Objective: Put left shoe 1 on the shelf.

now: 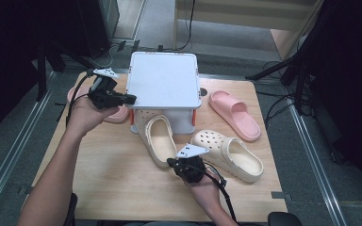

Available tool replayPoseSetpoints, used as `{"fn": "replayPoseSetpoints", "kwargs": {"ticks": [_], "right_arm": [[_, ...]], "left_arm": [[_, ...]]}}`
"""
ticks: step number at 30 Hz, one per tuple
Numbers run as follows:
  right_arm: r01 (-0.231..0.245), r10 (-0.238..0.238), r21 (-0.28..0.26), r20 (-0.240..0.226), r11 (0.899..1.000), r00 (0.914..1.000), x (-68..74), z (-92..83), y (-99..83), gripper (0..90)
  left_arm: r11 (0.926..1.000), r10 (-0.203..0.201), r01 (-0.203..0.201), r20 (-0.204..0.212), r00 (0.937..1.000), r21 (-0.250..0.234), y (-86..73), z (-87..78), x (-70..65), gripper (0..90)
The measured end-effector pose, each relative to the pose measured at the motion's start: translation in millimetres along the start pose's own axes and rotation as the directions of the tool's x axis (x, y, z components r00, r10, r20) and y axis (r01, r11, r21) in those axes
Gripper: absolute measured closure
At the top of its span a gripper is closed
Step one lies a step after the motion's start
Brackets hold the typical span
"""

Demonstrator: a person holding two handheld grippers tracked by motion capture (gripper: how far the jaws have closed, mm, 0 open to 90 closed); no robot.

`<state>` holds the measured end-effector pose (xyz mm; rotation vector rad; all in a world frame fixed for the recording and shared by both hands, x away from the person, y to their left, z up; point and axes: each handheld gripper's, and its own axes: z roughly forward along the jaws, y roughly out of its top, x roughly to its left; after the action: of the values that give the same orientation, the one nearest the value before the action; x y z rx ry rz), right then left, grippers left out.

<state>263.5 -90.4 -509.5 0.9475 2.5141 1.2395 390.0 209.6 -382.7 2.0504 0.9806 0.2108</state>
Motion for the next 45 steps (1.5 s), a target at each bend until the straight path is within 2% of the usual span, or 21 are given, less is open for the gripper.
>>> {"fn": "replayPoseSetpoints", "kwargs": {"ticks": [6, 9, 19, 30, 34, 35, 37, 40, 45], "right_arm": [[-0.019, 0.018, 0.043, 0.011, 0.999, 0.9998, -5.1, -1.3, -15.3, 90.0], [-0.023, 0.022, 0.057, 0.015, 0.998, 0.9996, -5.8, 2.3, -17.0, 90.0], [0.006, -0.006, 0.005, -0.004, 1.0, 1.0, 1.8, 13.4, 8.4, 90.0], [0.0, 0.001, 0.022, -0.025, 1.0, 0.9997, 0.1, 49.7, 36.7, 90.0], [0.003, -0.003, 0.02, -0.007, 1.0, 1.0, -1.0, 59.9, 44.6, 90.0], [0.004, -0.004, 0.012, -0.02, 1.0, 0.9998, -2.2, 62.0, 46.5, 90.0], [0.007, -0.007, 0.021, 0.0, 1.0, 1.0, -4.2, 66.5, 51.1, 90.0], [-0.015, 0.015, 0.016, -0.003, 1.0, 0.9999, -8.4, 73.0, 57.7, 90.0], [-0.023, 0.023, 0.017, 0.013, 1.0, 0.9997, -13.1, 85.1, 68.8, 90.0]], "left_arm": [[1.0, -0.002, 0.002, 0.004, 1.0, 0.0, 0.1, 0.0, 0.5, 87.3], [1.0, -0.003, 0.003, 0.006, 1.0, 0.0, 0.1, 0.2, 0.5, 87.3], [1.0, -0.006, 0.006, 0.006, 1.0, 0.0, 0.1, 0.3, 0.1, 87.3], [0.9999, -0.013, 0.013, 0.012, 0.9998, -0.002, -0.2, 0.0, 1.4, 87.4], [0.9999, -0.014, 0.014, 0.012, 0.9998, -0.001, -0.2, 0.0, 1.4, 87.6], [0.9999, -0.014, 0.014, 0.012, 0.9998, -0.001, -0.2, 0.0, 1.4, 87.6], [0.9999, -0.014, 0.014, 0.012, 0.9998, 0.0, -0.2, -0.1, 1.4, 87.7], [0.9999, -0.013, 0.013, 0.012, 0.9998, 0.0, 0.0, 0.0, 1.3, 87.7], [0.9999, -0.016, 0.016, 0.01, 0.9998, 0.0, 0.0, 0.0, 1.2, 87.7]]}}
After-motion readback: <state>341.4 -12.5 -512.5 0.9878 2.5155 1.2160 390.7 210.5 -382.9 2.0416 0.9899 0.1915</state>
